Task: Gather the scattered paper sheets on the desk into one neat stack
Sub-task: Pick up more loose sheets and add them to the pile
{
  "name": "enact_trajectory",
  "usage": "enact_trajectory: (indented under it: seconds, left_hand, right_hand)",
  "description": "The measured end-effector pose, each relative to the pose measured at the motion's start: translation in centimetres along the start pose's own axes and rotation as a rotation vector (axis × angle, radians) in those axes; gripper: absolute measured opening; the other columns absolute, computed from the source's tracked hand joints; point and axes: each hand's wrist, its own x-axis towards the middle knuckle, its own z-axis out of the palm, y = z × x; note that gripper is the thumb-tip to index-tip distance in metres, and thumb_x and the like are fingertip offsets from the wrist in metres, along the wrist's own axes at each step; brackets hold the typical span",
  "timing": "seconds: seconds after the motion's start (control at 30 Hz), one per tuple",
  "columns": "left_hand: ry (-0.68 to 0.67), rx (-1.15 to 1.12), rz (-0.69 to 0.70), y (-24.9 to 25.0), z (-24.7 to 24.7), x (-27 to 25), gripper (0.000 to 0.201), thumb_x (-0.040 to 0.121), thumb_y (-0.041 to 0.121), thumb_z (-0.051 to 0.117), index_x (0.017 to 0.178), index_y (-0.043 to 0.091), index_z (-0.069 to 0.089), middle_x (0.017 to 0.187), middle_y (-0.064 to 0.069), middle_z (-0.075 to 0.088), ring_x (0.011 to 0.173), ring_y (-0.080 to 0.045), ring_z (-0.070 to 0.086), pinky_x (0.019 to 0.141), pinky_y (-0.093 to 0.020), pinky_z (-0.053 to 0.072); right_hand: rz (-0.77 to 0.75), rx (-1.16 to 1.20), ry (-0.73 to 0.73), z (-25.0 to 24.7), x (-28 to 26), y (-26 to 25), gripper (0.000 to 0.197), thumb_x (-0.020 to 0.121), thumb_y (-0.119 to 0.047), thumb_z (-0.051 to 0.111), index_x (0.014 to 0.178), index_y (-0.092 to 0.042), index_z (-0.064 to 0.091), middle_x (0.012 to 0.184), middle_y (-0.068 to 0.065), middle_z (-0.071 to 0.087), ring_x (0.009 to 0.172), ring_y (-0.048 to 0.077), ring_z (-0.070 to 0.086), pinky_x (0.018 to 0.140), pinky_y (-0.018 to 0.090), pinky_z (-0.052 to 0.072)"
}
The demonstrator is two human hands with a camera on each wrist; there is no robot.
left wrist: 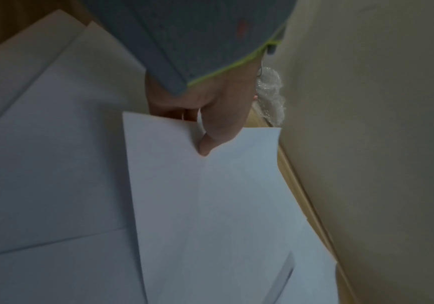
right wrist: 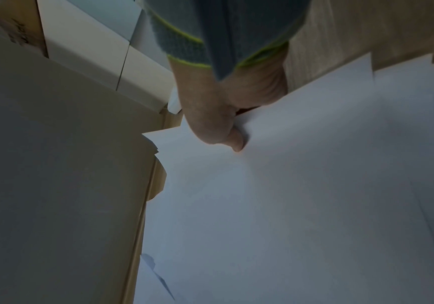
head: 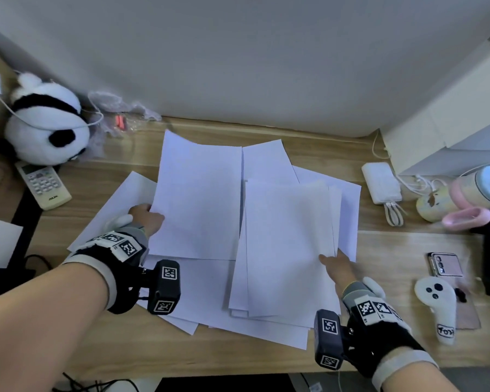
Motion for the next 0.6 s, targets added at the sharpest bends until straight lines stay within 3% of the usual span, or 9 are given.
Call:
enact_trajectory:
  seconds: [0.1, 0.2, 0.3, 0.4, 0.53, 0.6]
  left_hand:
    - [0.059, -0.104, 0.087, 1.8, -0.6, -0.5, 0.025, 0.091, 0.002, 0.045, 0.109, -0.003, 0.061, 0.108, -0.024, 0.062, 0.097, -0.036, 0.057, 0.076, -0.028, 0.036]
    - [0.103, -0.274, 0.171, 4.5, -1.4, -1.7, 0.021, 0.091, 0.003, 0.046, 0.106, 0.009, 0.058, 0.089, -0.009, 0.057, 0.091, -0.02, 0.048, 0.072, -0.022, 0.034]
    - [0.097, -0.446, 0.251, 6.9, -1.6, -3.1, 0.019, 0.089, 0.005, 0.048, 0.105, 0.005, 0.06, 0.086, -0.005, 0.058, 0.084, -0.022, 0.054, 0.073, -0.028, 0.042]
    - [-0.014, -0.639, 0.283, 8.6, -0.8, -4.9, 0.017, 0.091, 0.002, 0.049, 0.082, 0.015, 0.055, 0.071, 0.003, 0.053, 0.067, -0.016, 0.051, 0.061, -0.024, 0.044]
    - [-0.161, -0.722, 0.286, 8.9, 1.2, -6.7, 0.022, 0.091, 0.002, 0.049, 0.079, 0.02, 0.05, 0.077, -0.001, 0.053, 0.07, -0.02, 0.052, 0.062, -0.021, 0.046]
    - [-0.193, -0.668, 0.291, 8.1, 2.7, -7.2, 0.021, 0.09, 0.003, 0.05, 0.084, 0.021, 0.057, 0.09, -0.004, 0.06, 0.078, -0.02, 0.056, 0.073, -0.028, 0.049]
  right_hand:
    - [0.008, -0.017, -0.01, -0.2, -0.2, -0.3, 0.047, 0.093, -0.004, 0.047, 0.139, -0.001, 0.038, 0.14, 0.016, 0.047, 0.128, 0.034, 0.044, 0.106, 0.036, 0.034]
    - [0.015, -0.042, -0.034, -0.4, -0.5, -0.5, 0.042, 0.093, -0.003, 0.046, 0.135, -0.001, 0.042, 0.137, 0.016, 0.051, 0.125, 0.034, 0.047, 0.103, 0.035, 0.036]
    - [0.027, -0.033, -0.048, -0.5, -1.0, -0.8, 0.044, 0.094, -0.002, 0.043, 0.137, 0.002, 0.038, 0.14, 0.019, 0.048, 0.128, 0.035, 0.045, 0.104, 0.036, 0.036]
    - [0.04, -0.038, -0.085, -0.6, -1.3, -1.0, 0.046, 0.094, 0.0, 0.043, 0.139, 0.005, 0.034, 0.142, 0.022, 0.044, 0.13, 0.036, 0.043, 0.106, 0.038, 0.034]
    - [0.05, 0.037, -0.084, -0.8, -1.8, -0.9, 0.046, 0.093, -0.006, 0.049, 0.138, 0.0, 0.04, 0.138, 0.016, 0.05, 0.123, 0.034, 0.049, 0.105, 0.038, 0.036]
    - [0.055, 0.109, -0.1, -1.0, -1.8, -0.8, 0.047, 0.094, -0.012, 0.049, 0.139, -0.003, 0.04, 0.14, 0.016, 0.048, 0.12, 0.031, 0.049, 0.106, 0.039, 0.036]
